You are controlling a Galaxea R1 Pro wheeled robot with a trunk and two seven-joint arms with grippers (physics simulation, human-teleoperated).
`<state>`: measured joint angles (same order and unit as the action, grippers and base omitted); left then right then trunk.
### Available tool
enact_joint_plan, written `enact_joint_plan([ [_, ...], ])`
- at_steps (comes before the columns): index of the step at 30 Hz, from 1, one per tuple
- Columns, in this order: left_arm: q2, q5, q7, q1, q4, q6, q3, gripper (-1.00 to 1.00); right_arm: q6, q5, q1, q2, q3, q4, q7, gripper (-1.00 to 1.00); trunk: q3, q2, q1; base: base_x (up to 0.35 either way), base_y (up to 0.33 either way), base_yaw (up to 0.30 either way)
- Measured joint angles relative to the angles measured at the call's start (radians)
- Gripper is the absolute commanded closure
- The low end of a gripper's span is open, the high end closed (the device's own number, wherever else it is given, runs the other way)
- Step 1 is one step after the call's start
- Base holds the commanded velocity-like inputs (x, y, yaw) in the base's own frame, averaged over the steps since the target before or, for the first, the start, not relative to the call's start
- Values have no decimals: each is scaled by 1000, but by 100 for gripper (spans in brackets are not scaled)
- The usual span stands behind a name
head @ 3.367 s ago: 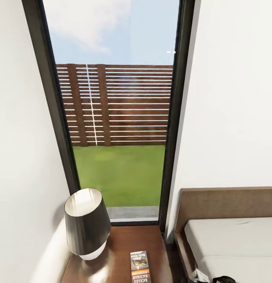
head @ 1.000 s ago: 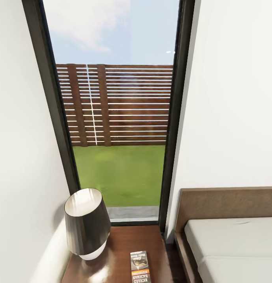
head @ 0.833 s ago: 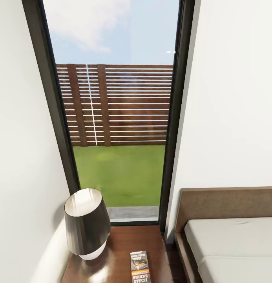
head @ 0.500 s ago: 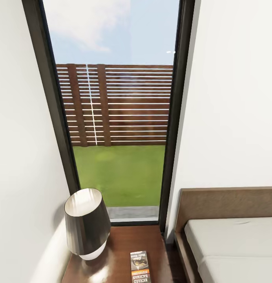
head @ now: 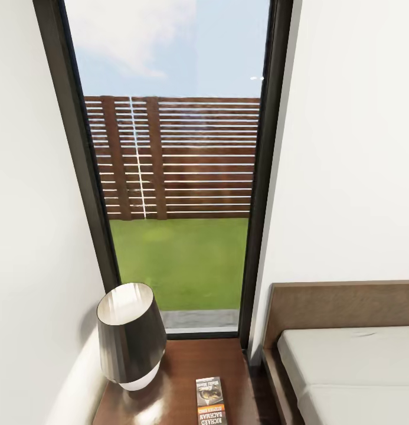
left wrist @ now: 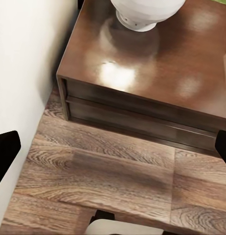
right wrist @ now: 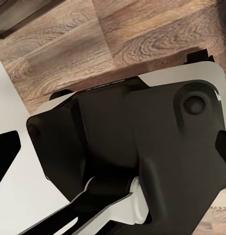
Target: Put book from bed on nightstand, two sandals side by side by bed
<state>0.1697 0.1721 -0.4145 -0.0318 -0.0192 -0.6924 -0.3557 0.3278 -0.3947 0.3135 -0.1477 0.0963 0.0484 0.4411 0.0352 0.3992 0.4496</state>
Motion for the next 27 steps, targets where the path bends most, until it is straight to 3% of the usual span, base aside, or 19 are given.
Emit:
enact_joint_plan([
  [27, -4, 2, 1, 0, 0, -1, 0, -100, 1, 10, 0, 14, 4, 1, 0, -100, 0, 0, 0, 0, 0, 0],
])
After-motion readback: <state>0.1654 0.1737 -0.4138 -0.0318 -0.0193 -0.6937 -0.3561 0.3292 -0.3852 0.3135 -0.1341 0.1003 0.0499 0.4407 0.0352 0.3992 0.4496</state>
